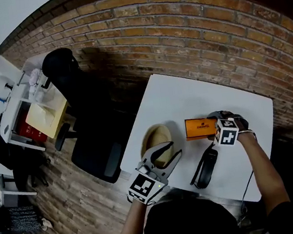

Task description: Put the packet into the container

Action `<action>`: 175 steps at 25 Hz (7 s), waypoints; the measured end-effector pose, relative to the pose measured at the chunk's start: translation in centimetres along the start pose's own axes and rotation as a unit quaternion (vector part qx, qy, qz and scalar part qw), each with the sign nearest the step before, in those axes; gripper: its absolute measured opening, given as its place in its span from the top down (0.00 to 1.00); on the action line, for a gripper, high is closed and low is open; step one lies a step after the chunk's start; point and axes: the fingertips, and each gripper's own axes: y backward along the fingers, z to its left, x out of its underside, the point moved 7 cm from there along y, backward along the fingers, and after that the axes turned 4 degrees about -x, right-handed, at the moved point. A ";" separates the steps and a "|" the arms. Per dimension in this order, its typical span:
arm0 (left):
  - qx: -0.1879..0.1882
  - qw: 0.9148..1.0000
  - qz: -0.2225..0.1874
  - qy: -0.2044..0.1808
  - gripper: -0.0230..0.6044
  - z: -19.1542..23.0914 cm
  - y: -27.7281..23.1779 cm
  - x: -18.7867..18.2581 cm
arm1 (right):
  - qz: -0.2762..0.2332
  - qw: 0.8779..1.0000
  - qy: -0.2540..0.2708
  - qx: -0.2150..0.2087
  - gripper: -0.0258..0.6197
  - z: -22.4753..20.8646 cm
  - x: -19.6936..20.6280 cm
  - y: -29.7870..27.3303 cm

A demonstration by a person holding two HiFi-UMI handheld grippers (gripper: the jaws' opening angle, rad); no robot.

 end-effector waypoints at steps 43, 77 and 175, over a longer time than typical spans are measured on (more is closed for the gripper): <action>0.003 0.967 0.202 -0.157 0.39 -0.4 6.4 4.6 | -0.015 0.967 0.247 -0.054 0.31 8.7 -15.8 10.3; -0.200 0.962 0.165 0.083 0.38 3.6 6.2 9.5 | -0.321 0.924 -0.145 0.147 0.96 9.3 -14.6 11.4; -0.246 0.947 0.148 0.141 0.95 2.6 6.7 12.9 | -0.392 0.887 -0.227 0.092 0.96 12.8 -14.1 9.2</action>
